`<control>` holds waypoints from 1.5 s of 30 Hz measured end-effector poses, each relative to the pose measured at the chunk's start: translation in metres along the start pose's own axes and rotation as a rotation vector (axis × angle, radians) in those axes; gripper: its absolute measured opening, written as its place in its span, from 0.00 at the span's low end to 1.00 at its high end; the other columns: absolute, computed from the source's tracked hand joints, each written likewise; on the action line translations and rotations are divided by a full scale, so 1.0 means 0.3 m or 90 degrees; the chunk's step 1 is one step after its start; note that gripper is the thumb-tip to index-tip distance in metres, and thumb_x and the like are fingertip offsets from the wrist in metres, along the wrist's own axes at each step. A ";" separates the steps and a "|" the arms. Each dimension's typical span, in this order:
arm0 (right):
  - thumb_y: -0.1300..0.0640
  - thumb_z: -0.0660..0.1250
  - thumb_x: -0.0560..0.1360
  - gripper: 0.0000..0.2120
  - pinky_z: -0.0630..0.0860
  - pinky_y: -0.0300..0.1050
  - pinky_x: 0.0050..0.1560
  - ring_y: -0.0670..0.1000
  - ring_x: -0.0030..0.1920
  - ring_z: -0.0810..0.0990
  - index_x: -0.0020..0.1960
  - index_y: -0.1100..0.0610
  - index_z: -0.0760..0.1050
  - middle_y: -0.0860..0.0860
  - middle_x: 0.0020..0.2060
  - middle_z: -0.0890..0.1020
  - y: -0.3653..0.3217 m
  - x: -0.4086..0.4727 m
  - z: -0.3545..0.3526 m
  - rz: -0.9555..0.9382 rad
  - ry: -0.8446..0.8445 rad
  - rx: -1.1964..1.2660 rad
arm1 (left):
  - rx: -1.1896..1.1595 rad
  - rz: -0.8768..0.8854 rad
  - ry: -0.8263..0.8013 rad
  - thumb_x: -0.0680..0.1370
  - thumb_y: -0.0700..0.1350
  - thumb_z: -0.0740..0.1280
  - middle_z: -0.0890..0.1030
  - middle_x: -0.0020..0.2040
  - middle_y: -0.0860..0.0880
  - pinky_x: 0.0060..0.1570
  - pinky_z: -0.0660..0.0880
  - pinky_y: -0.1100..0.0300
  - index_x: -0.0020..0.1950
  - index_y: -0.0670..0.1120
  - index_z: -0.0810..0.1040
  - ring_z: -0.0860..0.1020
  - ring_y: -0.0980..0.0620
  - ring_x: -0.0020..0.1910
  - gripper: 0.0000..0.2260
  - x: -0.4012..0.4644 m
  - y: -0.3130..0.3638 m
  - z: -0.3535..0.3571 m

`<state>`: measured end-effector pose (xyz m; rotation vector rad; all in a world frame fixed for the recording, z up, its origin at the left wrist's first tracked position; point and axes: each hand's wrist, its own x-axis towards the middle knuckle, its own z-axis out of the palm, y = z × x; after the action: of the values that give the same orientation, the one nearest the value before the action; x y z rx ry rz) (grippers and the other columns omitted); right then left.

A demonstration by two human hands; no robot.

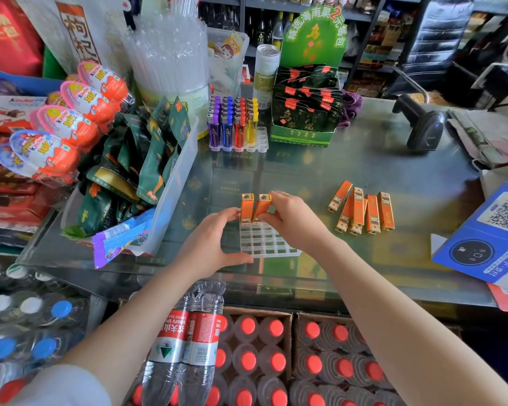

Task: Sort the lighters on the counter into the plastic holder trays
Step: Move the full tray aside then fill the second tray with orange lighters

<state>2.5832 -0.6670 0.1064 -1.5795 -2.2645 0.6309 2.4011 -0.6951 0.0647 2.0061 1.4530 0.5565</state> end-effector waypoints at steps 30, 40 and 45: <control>0.68 0.55 0.75 0.10 0.69 0.53 0.54 0.65 0.53 0.74 0.55 0.65 0.68 0.64 0.54 0.74 0.255 0.021 -0.069 0.318 0.181 -0.294 | 0.029 -0.023 -0.012 0.63 0.58 0.75 0.70 0.65 0.51 0.60 0.65 0.58 0.70 0.52 0.62 0.69 0.57 0.60 0.40 0.117 0.051 0.020; 0.65 0.62 0.73 0.12 0.69 0.41 0.46 0.55 0.48 0.75 0.55 0.61 0.74 0.57 0.50 0.78 0.188 0.038 -0.050 0.200 0.108 0.027 | 0.019 -0.023 -0.012 0.62 0.56 0.76 0.69 0.65 0.51 0.63 0.64 0.58 0.69 0.52 0.63 0.68 0.59 0.61 0.39 0.061 0.030 -0.016; 0.64 0.68 0.72 0.08 0.77 0.39 0.50 0.47 0.45 0.80 0.49 0.57 0.74 0.47 0.43 0.81 0.101 -0.034 -0.032 0.125 0.135 0.347 | -0.001 -0.004 0.017 0.61 0.54 0.77 0.71 0.62 0.53 0.60 0.61 0.66 0.68 0.51 0.65 0.66 0.63 0.58 0.38 0.012 0.011 -0.012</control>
<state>2.6158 -0.6660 0.0990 -1.5059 -1.6120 0.9790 2.4021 -0.6917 0.0694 1.9995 1.4746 0.5834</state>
